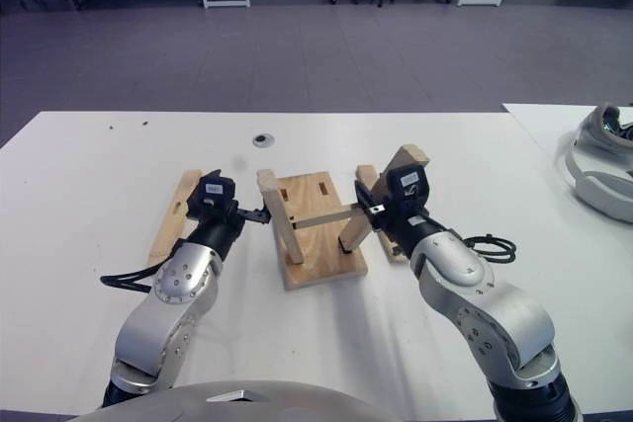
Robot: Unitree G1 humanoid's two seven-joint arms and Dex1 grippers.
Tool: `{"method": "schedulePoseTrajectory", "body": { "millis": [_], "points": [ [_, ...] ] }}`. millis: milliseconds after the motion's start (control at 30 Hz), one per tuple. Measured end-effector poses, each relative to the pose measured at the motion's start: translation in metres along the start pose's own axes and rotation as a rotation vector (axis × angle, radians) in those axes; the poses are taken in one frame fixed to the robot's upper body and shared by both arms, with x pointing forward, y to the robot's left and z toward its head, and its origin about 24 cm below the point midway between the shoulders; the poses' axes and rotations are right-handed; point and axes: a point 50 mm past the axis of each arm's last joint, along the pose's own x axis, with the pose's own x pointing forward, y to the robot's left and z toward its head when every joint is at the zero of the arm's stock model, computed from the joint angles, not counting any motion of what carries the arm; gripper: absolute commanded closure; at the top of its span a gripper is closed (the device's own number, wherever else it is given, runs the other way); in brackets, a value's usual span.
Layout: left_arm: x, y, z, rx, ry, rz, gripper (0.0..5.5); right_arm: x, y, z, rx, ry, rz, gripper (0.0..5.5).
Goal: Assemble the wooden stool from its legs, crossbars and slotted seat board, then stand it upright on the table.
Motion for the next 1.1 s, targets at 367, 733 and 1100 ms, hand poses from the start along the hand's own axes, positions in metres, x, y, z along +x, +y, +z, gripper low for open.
{"method": "schedulePoseTrajectory", "body": {
  "millis": [367, 733, 1100],
  "points": [
    [0.000, 0.009, -0.014, 0.020, 0.075, 0.130, 0.10, -0.003, 0.009, 0.004, 0.013, -0.052, 0.138, 2.42],
    [-0.044, 0.059, 0.022, -0.027, -0.149, 0.168, 0.10, -0.030, -0.020, 0.062, 0.221, -0.430, 0.269, 2.42],
    [-0.029, 0.014, 0.024, -0.002, 0.004, 0.092, 0.10, -0.019, -0.005, 0.039, 0.236, -0.271, 0.182, 2.42]
  ]
}}
